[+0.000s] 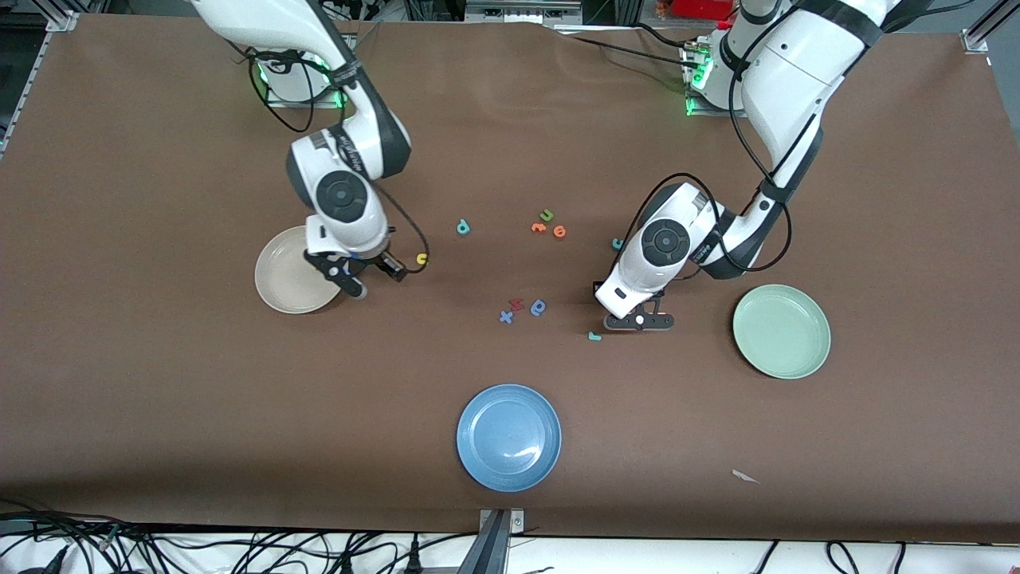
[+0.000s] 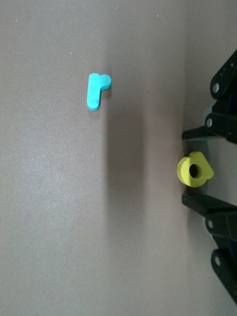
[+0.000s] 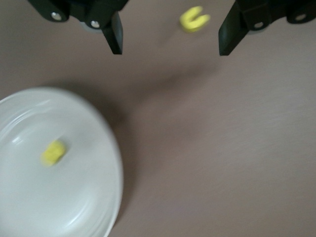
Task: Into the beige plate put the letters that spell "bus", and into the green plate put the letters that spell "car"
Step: 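Drop the letter on the white plate while the left gripper uses the green plate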
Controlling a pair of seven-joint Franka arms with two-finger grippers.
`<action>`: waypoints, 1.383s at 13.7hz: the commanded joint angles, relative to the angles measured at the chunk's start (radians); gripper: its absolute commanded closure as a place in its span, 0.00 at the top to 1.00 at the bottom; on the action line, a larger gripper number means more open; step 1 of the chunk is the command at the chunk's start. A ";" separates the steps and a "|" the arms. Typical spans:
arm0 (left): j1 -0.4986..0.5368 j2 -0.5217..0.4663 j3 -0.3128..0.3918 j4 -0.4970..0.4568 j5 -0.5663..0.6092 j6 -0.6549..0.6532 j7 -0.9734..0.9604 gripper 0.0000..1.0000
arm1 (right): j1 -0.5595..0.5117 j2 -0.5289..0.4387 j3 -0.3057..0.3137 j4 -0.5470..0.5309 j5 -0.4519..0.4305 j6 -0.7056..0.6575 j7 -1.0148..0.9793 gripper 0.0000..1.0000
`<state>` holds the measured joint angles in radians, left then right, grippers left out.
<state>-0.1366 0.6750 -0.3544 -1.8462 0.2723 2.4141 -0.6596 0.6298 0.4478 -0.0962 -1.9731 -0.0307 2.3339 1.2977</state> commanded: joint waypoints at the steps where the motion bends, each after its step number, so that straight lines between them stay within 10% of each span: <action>1: -0.005 0.017 0.000 0.027 0.030 -0.021 -0.006 0.45 | 0.077 0.063 -0.004 0.020 0.018 0.100 0.208 0.87; 13: -0.005 0.017 0.000 0.021 0.030 -0.024 -0.014 0.20 | 0.119 0.123 -0.017 0.010 0.018 0.119 0.338 0.53; 19: 0.078 -0.018 0.000 0.156 0.027 -0.288 0.176 0.17 | 0.119 0.114 -0.039 0.026 0.015 0.116 0.315 0.09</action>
<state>-0.1071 0.6736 -0.3491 -1.7329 0.2724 2.1960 -0.5702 0.7361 0.5595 -0.1107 -1.9674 -0.0282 2.4493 1.6218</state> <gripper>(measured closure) 0.687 0.709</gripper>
